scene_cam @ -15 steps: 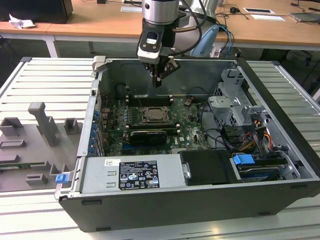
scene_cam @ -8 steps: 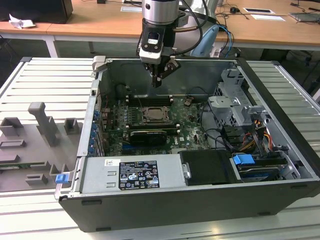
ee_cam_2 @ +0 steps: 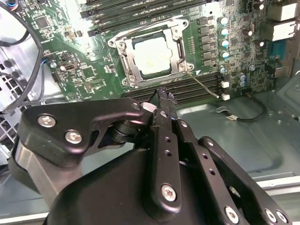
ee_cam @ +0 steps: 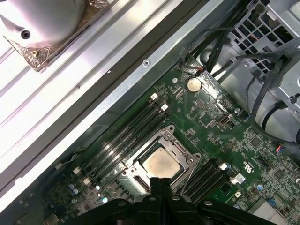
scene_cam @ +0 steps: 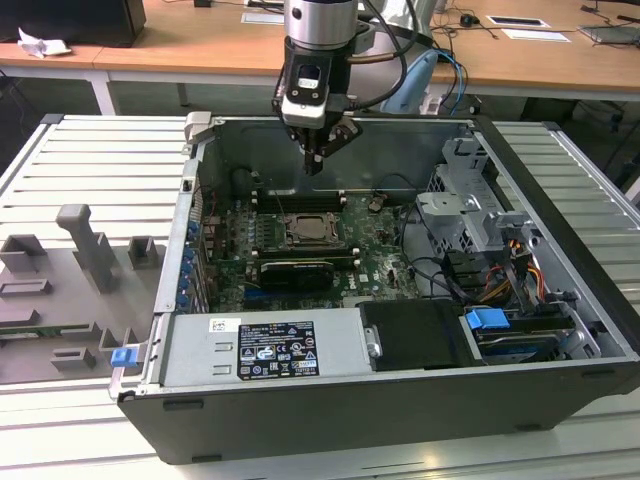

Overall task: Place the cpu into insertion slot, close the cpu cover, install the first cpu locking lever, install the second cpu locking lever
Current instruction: 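Install the first cpu locking lever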

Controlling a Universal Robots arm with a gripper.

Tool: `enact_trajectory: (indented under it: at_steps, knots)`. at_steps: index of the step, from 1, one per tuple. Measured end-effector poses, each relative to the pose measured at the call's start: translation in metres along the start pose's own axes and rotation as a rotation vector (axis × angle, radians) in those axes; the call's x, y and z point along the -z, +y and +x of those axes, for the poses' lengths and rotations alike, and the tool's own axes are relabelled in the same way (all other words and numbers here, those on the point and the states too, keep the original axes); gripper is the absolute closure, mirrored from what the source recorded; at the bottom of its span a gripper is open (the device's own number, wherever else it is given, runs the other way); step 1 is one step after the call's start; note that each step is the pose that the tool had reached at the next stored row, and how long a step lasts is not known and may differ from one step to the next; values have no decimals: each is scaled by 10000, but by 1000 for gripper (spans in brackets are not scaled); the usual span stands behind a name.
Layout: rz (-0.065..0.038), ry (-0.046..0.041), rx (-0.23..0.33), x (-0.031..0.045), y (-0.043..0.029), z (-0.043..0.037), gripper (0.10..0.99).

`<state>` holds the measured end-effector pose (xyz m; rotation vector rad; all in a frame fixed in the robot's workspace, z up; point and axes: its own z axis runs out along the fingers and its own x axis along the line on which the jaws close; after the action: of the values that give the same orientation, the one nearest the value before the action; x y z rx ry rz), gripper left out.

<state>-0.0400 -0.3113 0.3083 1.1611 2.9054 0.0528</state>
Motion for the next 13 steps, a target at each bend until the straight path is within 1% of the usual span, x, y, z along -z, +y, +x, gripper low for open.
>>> enact_trajectory:
  at_steps: [3,13]
  knots:
    - [0,8,218,0,0,0,980]
    - [0,25,669,0,0,0,980]
